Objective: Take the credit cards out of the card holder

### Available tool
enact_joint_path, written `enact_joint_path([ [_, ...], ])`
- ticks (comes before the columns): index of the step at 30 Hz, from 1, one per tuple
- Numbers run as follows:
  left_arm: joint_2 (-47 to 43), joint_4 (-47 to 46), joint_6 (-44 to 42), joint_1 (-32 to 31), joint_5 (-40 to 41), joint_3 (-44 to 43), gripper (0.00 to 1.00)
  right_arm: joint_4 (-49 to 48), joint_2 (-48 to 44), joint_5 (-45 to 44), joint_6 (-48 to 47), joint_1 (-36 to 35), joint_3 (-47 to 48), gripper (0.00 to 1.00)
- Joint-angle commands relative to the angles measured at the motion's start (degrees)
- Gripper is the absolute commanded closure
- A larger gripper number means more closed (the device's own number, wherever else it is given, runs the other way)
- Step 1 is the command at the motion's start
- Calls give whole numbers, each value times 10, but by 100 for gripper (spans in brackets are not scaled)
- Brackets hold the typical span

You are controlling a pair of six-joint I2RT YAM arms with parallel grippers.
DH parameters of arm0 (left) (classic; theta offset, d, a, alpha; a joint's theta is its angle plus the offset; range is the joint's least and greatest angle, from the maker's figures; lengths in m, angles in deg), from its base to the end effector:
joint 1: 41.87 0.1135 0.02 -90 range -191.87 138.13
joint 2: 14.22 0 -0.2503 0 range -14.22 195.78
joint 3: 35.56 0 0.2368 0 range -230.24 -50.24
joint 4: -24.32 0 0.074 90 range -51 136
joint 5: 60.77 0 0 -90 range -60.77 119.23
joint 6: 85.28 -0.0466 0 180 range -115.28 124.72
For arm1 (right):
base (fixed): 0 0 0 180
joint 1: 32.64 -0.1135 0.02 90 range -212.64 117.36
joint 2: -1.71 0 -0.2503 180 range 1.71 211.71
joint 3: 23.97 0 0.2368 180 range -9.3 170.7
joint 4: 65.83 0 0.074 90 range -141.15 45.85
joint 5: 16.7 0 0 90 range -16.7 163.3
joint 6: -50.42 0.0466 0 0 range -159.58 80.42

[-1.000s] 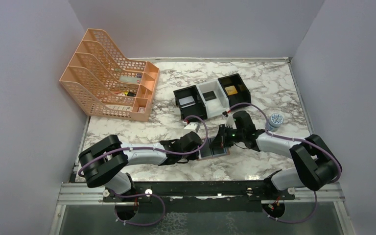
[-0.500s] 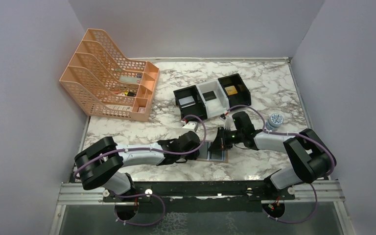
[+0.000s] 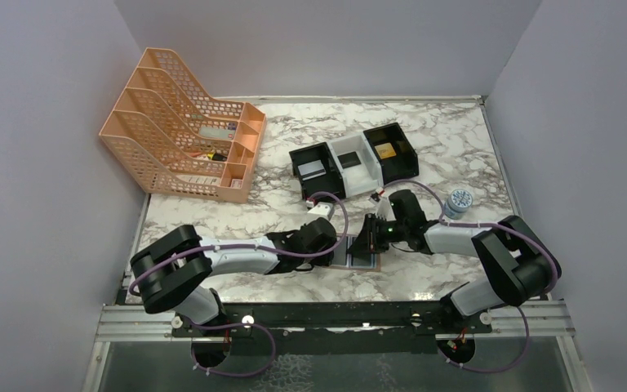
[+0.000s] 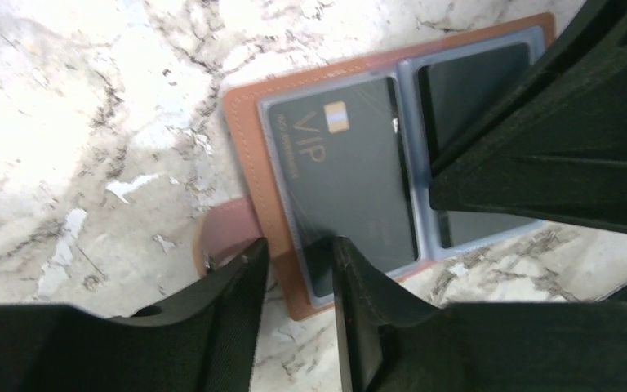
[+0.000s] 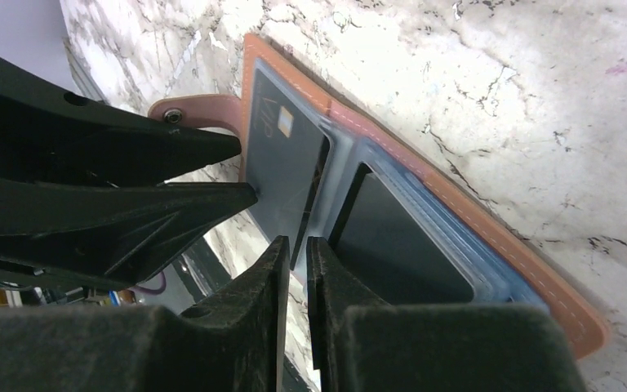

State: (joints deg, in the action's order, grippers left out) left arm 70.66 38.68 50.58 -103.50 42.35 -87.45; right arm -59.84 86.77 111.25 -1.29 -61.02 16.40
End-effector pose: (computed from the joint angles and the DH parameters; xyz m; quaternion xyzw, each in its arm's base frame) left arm 0.1410 -0.2389 0.1461 0.0858 0.9224 -0.2284 0.2995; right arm 0.1949 0.1378 0.1107 -0.0321 0.8967 0.4307 0.0975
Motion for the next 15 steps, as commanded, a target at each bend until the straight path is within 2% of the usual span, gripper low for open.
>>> enact_joint_path([
  [1, 23, 15, -15, -2, -4, -18, 65, -30, 2, -4, 7, -1, -7, 83],
  [6, 32, 23, -14, -2, -4, -19, 74, -17, 16, -13, 2, -1, 4, 80],
  [10, 32, 32, -11, -2, 0, -18, 79, 44, 15, -85, -5, 0, 20, 78],
  [15, 38, 37, -11, -2, 0, -21, 80, 75, -7, -131, -12, -1, 18, 73],
])
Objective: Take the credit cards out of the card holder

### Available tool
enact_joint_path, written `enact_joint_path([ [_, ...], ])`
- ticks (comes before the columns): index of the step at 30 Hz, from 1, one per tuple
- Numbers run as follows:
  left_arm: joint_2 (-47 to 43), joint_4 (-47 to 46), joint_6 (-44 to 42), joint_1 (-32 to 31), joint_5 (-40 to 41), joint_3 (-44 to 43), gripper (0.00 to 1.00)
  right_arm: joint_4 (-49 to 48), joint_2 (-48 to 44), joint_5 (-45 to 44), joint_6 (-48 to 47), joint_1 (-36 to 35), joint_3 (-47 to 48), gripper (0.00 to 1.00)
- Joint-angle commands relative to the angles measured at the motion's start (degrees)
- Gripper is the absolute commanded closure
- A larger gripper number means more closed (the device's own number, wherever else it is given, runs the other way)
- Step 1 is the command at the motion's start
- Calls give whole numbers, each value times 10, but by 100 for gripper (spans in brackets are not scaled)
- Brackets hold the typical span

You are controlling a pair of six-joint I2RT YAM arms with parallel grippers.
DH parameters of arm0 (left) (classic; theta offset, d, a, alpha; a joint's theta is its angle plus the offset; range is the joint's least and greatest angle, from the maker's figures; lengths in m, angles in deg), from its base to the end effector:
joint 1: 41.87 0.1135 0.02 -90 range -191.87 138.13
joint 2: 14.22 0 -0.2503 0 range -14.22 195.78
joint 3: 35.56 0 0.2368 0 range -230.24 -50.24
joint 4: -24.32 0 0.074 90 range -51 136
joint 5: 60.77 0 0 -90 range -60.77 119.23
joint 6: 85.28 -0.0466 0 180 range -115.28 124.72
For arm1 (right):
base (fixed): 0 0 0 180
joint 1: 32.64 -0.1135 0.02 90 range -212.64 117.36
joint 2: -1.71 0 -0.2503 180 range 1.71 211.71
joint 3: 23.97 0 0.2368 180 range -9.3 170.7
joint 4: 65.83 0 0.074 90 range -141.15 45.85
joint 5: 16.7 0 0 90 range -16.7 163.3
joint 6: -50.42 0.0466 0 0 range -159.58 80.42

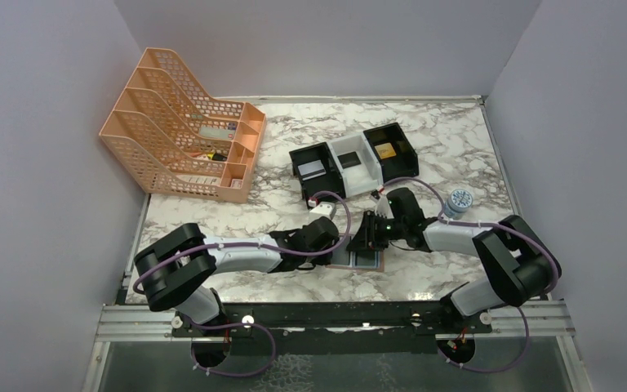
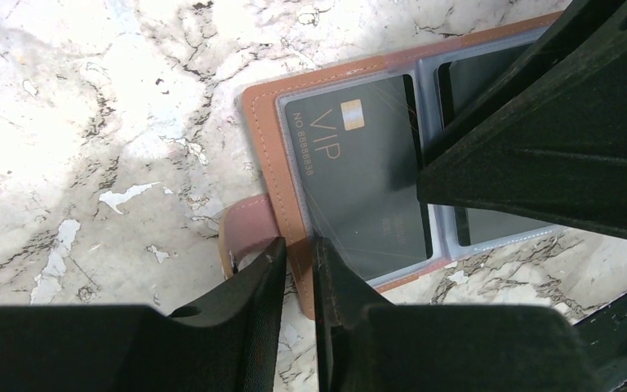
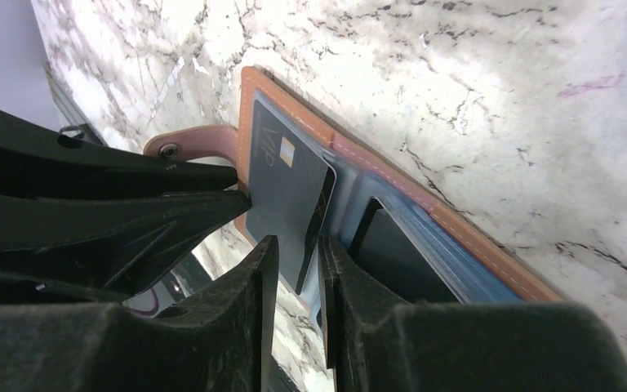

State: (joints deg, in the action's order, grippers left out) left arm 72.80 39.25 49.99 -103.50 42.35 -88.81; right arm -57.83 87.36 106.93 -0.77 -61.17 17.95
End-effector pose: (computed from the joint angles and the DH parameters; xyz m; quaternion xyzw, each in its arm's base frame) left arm 0.1436 -0.2437 0.1421 0.0924 0.9259 -0.2178 0.2945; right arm 0.2003 0.1383 0.1108 -0.0134 0.9092 0.4014 0.1096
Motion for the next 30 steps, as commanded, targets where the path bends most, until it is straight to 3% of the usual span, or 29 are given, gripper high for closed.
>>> enact_joint_path([
  [1, 20, 31, -7, -2, -1, -9, 81, 64, -18, -96, -19, 1, 4, 73],
  [12, 45, 32, 1, -2, -20, -23, 87, 64, -9, -141, -28, -1, -6, 71],
  [20, 57, 30, 4, -4, -29, -25, 90, -6, -3, -50, -8, -1, -22, 72],
  [24, 62, 28, 4, -6, -28, -27, 91, -83, -2, 17, 39, -1, -46, 83],
  [30, 55, 30, 11, -7, -17, -21, 93, -100, -19, 34, 59, 0, -41, 98],
])
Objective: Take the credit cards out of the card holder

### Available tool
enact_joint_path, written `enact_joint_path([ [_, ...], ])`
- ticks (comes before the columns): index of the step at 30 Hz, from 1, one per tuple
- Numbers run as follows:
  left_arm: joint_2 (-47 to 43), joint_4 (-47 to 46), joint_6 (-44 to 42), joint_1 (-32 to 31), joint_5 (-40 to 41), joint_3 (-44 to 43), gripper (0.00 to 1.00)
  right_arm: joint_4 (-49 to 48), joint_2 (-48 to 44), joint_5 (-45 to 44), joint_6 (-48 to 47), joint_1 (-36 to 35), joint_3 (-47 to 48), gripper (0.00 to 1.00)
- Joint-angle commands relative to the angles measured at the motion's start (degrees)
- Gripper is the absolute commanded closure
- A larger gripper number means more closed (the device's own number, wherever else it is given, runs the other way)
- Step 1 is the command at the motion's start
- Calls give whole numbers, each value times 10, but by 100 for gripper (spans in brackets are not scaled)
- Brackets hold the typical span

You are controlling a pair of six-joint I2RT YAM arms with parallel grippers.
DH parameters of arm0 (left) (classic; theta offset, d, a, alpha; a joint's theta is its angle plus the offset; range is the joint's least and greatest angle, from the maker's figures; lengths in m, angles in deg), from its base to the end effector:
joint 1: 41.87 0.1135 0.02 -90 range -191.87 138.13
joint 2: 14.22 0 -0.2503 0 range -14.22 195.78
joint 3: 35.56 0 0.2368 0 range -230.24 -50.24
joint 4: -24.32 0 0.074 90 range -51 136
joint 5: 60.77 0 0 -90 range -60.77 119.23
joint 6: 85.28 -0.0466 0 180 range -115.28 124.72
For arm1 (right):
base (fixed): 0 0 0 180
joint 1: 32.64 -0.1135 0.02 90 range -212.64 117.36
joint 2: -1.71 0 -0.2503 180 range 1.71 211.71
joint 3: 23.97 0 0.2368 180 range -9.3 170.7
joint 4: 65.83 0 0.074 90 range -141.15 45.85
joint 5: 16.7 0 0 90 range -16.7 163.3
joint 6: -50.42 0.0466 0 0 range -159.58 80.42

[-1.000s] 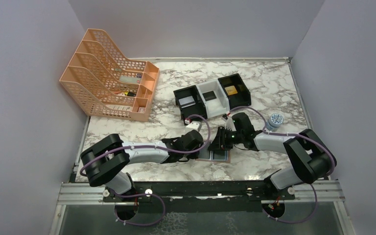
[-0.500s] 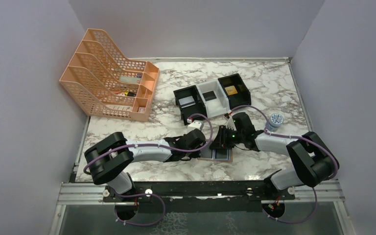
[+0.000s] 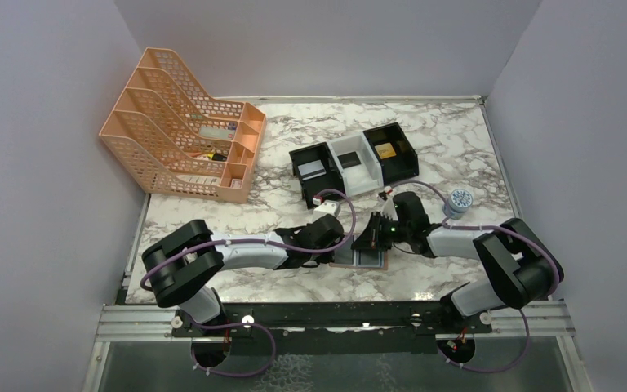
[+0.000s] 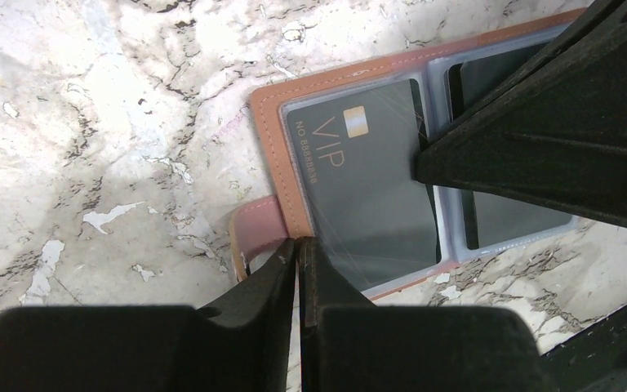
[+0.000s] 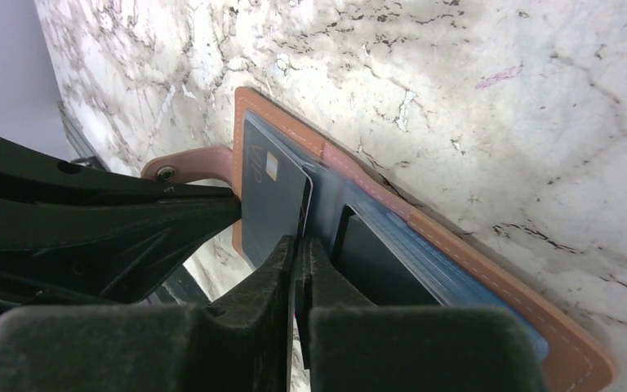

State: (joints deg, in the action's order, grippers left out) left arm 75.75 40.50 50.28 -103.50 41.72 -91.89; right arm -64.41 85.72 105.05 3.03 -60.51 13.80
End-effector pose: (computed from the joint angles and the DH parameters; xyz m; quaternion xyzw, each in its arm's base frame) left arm 0.1486 -0.2540 0.1413 0.0935 0.9296 -0.2142 0.2849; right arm 0.1956 0.1312 0.1074 0.0171 0.9022 0.4088 0.1365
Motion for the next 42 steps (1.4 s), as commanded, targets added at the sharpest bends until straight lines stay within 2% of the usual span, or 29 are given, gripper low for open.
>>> enact_joint_path([
  [1, 24, 19, 10, -6, -9, 11, 93, -31, -6, 54, 19, -7, 4, 99],
  [8, 15, 26, 15, -7, 4, 14, 95, -6, -32, 53, -6, -6, 6, 99],
  [14, 7, 25, 18, -6, 14, 18, 95, 73, -41, 39, -49, 0, 30, 99],
  [21, 0, 24, 16, -6, 16, 21, 95, 76, -12, 127, -87, 23, 35, 99],
  [27, -10, 24, 17, -7, 22, 19, 94, 103, -12, 120, -121, 31, 51, 99],
  [31, -37, 6, 10, -7, 21, 24, 79, 119, 2, 95, -131, 33, 58, 98],
  [33, -51, -14, 0, -6, 14, 26, 65, 106, 17, 108, -130, 33, 57, 99],
  [35, -59, -27, -15, -7, 5, 19, 57, 96, 27, 109, -128, 33, 57, 99],
  [40, -48, -48, -50, -7, -19, -3, 52, 87, 39, 110, -127, 33, 67, 99],
  [42, -28, -46, -64, -7, -32, -18, 54, 81, 33, 114, -123, 33, 65, 99],
])
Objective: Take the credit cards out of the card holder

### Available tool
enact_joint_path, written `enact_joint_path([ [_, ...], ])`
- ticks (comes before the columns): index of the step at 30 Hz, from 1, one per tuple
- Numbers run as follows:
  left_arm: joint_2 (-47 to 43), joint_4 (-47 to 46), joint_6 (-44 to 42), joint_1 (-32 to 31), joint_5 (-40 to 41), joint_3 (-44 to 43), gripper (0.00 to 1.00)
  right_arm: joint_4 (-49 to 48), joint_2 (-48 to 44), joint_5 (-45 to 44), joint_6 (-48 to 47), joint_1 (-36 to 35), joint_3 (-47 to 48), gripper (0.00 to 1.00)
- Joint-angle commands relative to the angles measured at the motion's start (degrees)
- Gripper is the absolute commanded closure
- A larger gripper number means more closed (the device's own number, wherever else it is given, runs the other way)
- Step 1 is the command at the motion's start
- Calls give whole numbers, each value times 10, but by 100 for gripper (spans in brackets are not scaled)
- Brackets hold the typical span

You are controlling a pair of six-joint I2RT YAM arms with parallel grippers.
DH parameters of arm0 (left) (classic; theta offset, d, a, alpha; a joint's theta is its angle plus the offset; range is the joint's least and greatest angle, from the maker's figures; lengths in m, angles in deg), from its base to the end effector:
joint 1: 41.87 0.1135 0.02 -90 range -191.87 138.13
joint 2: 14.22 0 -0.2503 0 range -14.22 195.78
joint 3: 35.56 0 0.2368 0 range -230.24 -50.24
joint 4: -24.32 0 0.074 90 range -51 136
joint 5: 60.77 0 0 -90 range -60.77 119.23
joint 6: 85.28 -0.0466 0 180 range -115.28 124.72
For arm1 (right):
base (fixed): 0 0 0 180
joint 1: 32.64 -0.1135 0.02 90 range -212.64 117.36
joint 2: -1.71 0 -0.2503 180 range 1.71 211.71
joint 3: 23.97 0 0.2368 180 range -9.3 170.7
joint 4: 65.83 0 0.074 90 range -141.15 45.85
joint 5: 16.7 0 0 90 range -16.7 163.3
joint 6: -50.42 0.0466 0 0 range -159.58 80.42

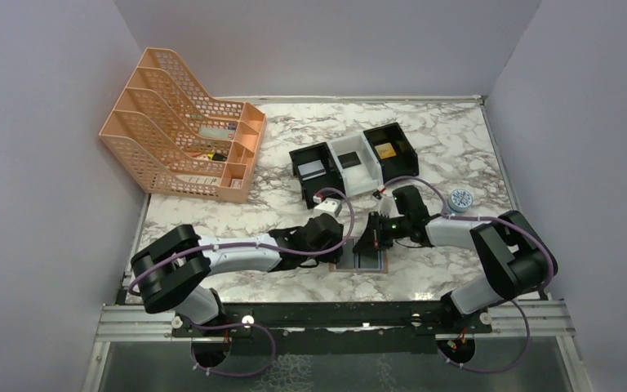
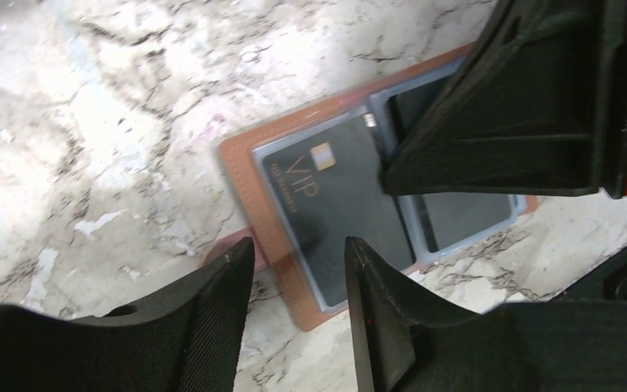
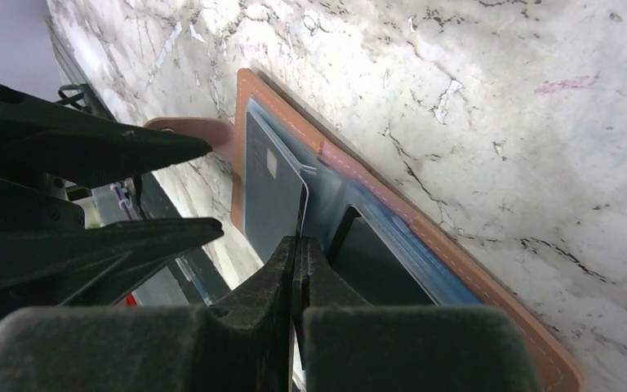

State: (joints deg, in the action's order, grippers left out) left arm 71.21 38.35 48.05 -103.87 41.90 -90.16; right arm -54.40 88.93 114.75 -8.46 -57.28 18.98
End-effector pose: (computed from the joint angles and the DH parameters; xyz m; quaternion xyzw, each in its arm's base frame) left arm 0.1443 -0.2496 0.1574 0.1071 0.9125 -0.2415 0.3124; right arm 0.2042 0.1276 0.1082 -0.0537 0.8982 0.4279 0.0857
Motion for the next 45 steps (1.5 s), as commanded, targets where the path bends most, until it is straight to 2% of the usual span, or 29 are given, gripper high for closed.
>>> enact_joint_path([
  [1, 26, -14, -44, -3, -39, -41, 56, -28, -6, 19, -1, 0, 9, 99],
  [6, 58, 20, -23, -3, -22, -44, 67, -19, -39, 1, 14, 0, 1, 99],
  [13, 76, 38, -12, -3, -6, -43, 79, -1, -48, -15, 14, 0, 0, 99],
  [22, 87, 56, -6, -3, 10, -46, 82, 40, -53, -51, -4, 1, 19, 99],
  [31, 90, 56, -11, -2, 5, -43, 85, 23, -61, -73, 24, 1, 1, 99],
  [35, 94, 51, -10, -3, 1, -43, 86, 21, -47, -71, 28, 1, -1, 93],
  [40, 95, 51, -11, -3, 0, -44, 87, 6, -57, -81, 41, 1, -19, 79],
  [45, 97, 53, -14, -3, -2, -48, 88, -7, -40, -70, 34, 1, -25, 76],
])
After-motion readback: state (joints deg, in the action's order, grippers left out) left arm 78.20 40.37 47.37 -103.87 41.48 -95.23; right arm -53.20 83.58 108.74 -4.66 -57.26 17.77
